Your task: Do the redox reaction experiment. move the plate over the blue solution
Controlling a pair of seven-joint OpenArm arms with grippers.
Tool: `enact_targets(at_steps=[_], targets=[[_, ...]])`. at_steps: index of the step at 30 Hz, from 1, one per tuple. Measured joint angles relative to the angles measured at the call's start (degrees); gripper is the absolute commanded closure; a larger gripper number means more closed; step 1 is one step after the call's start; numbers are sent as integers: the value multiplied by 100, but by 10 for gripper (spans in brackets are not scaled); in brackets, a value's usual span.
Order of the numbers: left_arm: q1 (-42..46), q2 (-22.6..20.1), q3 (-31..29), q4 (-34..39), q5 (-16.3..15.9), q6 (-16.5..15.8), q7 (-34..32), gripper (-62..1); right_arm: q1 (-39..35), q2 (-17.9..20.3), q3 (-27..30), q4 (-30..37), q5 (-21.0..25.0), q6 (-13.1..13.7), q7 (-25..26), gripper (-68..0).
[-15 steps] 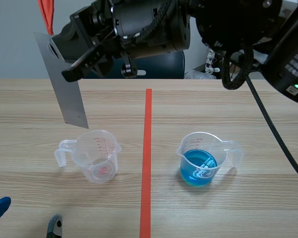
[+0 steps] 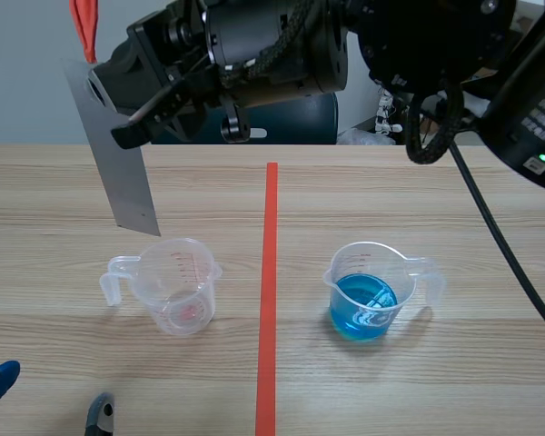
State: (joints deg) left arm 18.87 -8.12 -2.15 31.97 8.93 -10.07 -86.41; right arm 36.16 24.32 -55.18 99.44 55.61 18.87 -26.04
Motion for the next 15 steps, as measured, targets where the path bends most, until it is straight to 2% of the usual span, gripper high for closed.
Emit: enact_targets(at_steps=[9,13,15], targets=[[0,0,0,0,0,0,0,-619,-2,33,0,0,-2,2,-107,-6],[0,0,0,0,0,0,0,-619,-2,308,0,0,35,4,-87,-6],[0,0,0,0,0,0,0,-619,-2,544,0,0,262,50,-33,-6]])
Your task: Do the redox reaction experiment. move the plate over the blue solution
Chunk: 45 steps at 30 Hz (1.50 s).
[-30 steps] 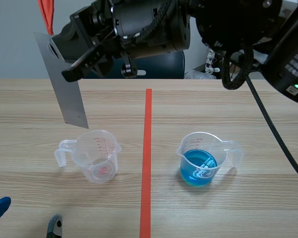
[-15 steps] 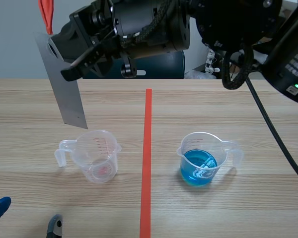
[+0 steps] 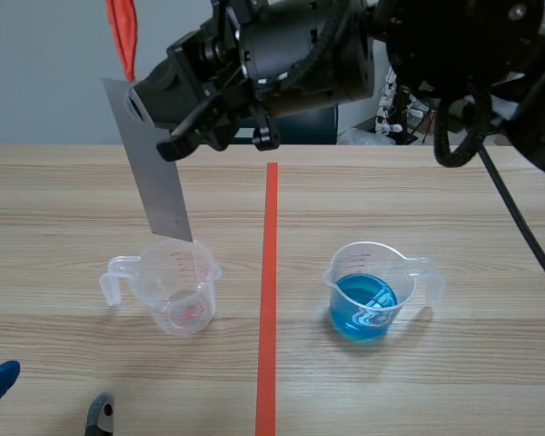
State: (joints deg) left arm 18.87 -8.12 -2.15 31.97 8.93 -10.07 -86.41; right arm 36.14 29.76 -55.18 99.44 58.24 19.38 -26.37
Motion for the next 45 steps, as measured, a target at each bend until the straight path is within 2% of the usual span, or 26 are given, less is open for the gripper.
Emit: enact_targets(at_steps=[4,5,7,9,13,15,20,22,26,30,35,37,41,45], targets=[[0,0,0,0,2,0,0,-619,0,511,0,0,472,363,297,-6],[0,0,0,0,2,0,0,-619,0,632,0,0,551,382,297,-6],[0,0,0,0,0,0,0,-619,0,883,0,0,570,433,367,-6],[0,0,0,0,0,0,-2,-619,0,1163,0,0,588,597,485,-6],[0,0,0,0,0,0,0,-619,0,1718,0,0,629,778,970,-6],[0,0,0,0,0,0,0,-619,0,2015,0,15,627,1003,1123,-6],[0,0,0,0,0,0,0,-619,0,2796,0,225,625,1204,1613,-6],[2,0,0,2,0,2,0,-618,0,3130,0,295,627,1453,1912,-6],[203,-46,0,289,2,42,2,-602,2,3794,0,461,627,1655,2490,-6],[737,-295,0,1145,0,44,-2,-525,2,4380,0,546,627,1904,2833,-6],[1521,-763,0,2317,-55,44,-2,-377,0,4964,0,551,612,1891,3226,-6],[1827,-957,0,2710,-232,44,-4,-314,2,5143,0,551,612,1928,3324,-6],[2341,-1403,0,3285,-780,46,-2,-194,2,5355,0,551,612,1926,3401,-6],[2699,-2015,0,3685,-1027,48,0,-72,2,5372,0,546,577,1934,3386,-6]])
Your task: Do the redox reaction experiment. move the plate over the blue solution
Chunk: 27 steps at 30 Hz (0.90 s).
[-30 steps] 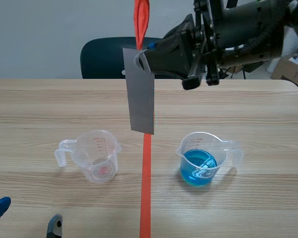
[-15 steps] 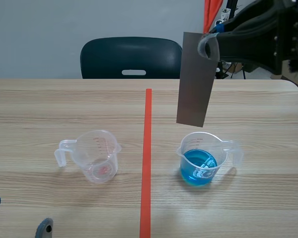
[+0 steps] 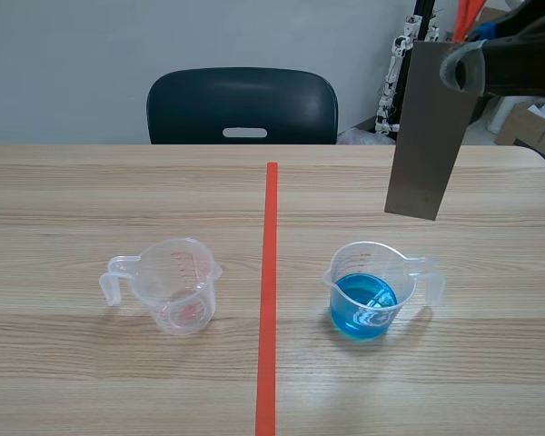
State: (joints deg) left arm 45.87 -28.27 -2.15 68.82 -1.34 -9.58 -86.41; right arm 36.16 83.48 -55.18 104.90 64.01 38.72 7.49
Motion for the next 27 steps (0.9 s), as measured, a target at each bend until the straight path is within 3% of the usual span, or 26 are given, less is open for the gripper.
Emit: enact_targets(at_steps=[5,7,15,17,19,22,27], targets=[[437,-850,-2,439,-573,13,219,-40,0,-17,0,-2,-31,13,-9,-6],[579,-1187,-2,581,-575,11,323,-40,0,-17,0,-2,-31,13,-22,-6],[564,-2232,-44,1217,-555,-74,1856,-29,-4,-20,0,-2,-31,13,-22,-6],[463,-2356,-50,1362,-540,-310,2168,-27,-70,-20,0,-2,-28,11,11,-6],[190,-2406,-50,1443,-538,-767,2778,-27,-199,-33,0,-2,-33,11,24,-6],[-339,-2413,-50,1484,-774,-1368,3615,-27,-289,-57,-2,-4,-101,13,70,-6],[-876,-2411,-48,1510,-942,-1453,3654,-27,-286,-61,-2,-4,-162,11,151,-6]])
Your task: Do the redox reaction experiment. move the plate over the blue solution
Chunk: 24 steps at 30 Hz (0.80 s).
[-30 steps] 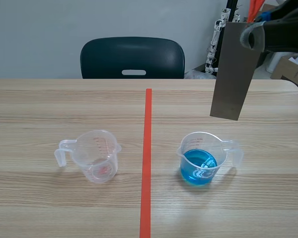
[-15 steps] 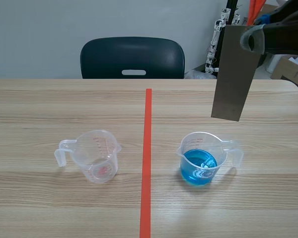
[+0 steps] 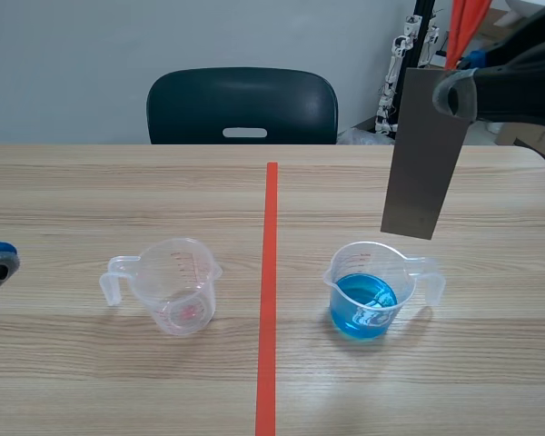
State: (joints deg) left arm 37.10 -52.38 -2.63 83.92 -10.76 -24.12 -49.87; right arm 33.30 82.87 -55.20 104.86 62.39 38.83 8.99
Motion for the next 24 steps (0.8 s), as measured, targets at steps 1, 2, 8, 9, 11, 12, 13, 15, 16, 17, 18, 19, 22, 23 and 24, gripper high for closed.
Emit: enact_targets(at_steps=[1,2,8,9,11,12,13,15,16,17,18,19,22,23,24], targets=[[-79,2,24,17,-2,-2,48,-27,0,0,0,0,0,0,0,-6],[-168,0,72,39,-4,2,208,-27,0,0,0,0,0,0,0,-6],[-874,2,796,63,0,0,754,-27,0,0,0,0,0,0,-2,-6],[-1008,2,931,63,0,0,839,-27,0,-2,0,0,0,0,-2,-6],[-1292,2,1224,66,2,0,1003,-27,0,0,0,0,-2,0,-2,-6],[-1432,2,1370,81,0,-2,1115,-27,0,0,0,0,-2,0,-2,-6],[-1580,2,1519,92,4,0,1222,-27,0,-2,0,0,0,0,-2,-6],[-1871,15,1786,109,15,-2,1287,-27,0,0,0,0,0,0,0,-6],[-2020,48,1888,131,15,-2,1445,-27,0,0,0,-2,-2,-2,-2,-6],[-2177,85,1996,136,13,-7,1589,-27,0,0,0,-2,0,0,0,-6],[-2334,116,2105,136,-11,-50,1727,-27,0,-2,0,-2,-2,0,0,-6],[-2485,149,2203,138,-48,-138,1902,-27,0,-2,0,-2,-2,-2,0,-6],[-2850,273,2474,138,-131,-144,2304,-27,0,-2,0,-2,-2,0,-2,-6],[-2944,310,2551,138,-131,-146,2306,-27,0,0,0,-2,-2,0,0,-6],[-3036,352,2614,138,-133,-146,2302,-27,0,0,0,-2,-2,0,0,-6]])
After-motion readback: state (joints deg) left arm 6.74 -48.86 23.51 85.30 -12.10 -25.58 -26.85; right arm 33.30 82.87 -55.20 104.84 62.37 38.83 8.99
